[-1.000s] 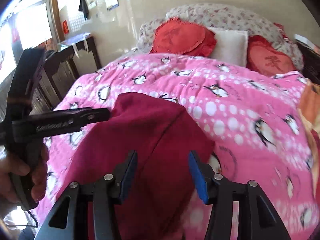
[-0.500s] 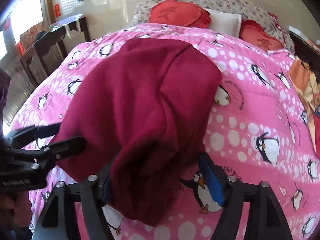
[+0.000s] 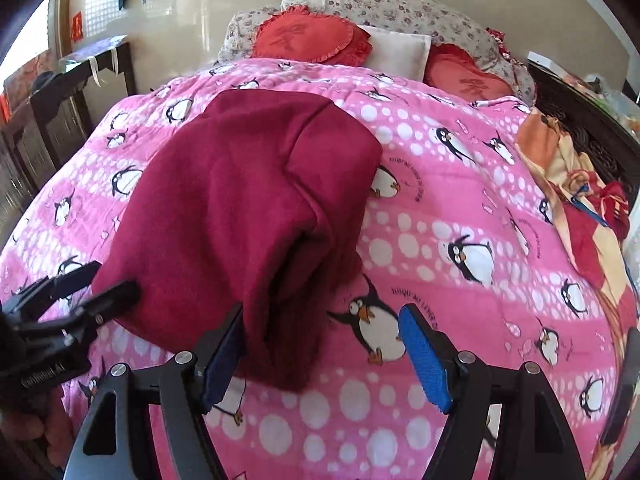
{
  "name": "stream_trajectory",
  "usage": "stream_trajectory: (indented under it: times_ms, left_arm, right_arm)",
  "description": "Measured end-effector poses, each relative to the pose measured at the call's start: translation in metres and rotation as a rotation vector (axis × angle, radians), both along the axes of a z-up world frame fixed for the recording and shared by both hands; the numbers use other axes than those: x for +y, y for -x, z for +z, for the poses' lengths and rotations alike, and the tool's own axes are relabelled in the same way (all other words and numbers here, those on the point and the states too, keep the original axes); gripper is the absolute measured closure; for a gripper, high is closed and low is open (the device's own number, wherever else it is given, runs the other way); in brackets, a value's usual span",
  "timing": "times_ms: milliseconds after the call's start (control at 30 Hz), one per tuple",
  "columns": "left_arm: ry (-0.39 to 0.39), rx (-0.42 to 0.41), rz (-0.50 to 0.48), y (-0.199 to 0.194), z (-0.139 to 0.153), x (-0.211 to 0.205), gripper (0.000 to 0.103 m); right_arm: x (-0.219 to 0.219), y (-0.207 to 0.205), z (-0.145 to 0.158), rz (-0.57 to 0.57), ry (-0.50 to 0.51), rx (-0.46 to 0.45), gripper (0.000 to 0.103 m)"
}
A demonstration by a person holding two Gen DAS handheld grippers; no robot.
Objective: Fold small clothes
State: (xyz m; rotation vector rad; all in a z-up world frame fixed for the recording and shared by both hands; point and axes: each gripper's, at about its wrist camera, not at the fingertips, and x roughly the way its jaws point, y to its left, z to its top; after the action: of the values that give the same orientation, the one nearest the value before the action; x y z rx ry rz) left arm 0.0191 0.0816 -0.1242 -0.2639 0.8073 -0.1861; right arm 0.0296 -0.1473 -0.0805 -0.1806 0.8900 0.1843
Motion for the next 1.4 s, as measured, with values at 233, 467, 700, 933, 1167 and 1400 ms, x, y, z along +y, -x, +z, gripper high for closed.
stream_trajectory:
  times_ms: [233,467,700,933,1167,1400]
  left_arm:
    - [0.027,0.008,-0.011,0.0,-0.001,0.001,0.018]
    - [-0.001,0.038,-0.041,-0.009,-0.001,-0.011,0.001]
    - [-0.049,0.117,-0.033,-0.01,0.008,-0.014,0.001]
    - [-0.261,0.075,0.066,0.032,0.066,-0.058,0.001]
    - [-0.26,0.096,0.051,0.041,0.08,-0.071,0.001]
    - [-0.282,0.103,0.03,0.049,0.085,-0.082,0.001]
  right_arm:
    - [0.005,0.0,-0.002,-0.017,0.015,-0.002,0.03]
    - [0.005,0.001,-0.001,-0.028,0.008,0.014,0.03]
    - [0.003,0.01,0.009,-0.033,-0.007,0.022,0.03]
    - [-0.03,0.045,0.059,-0.05,-0.05,-0.076,0.03]
    - [-0.054,0.079,0.085,-0.02,-0.08,-0.107,0.03]
    - [-0.058,0.109,0.091,0.035,-0.094,-0.105,0.03]
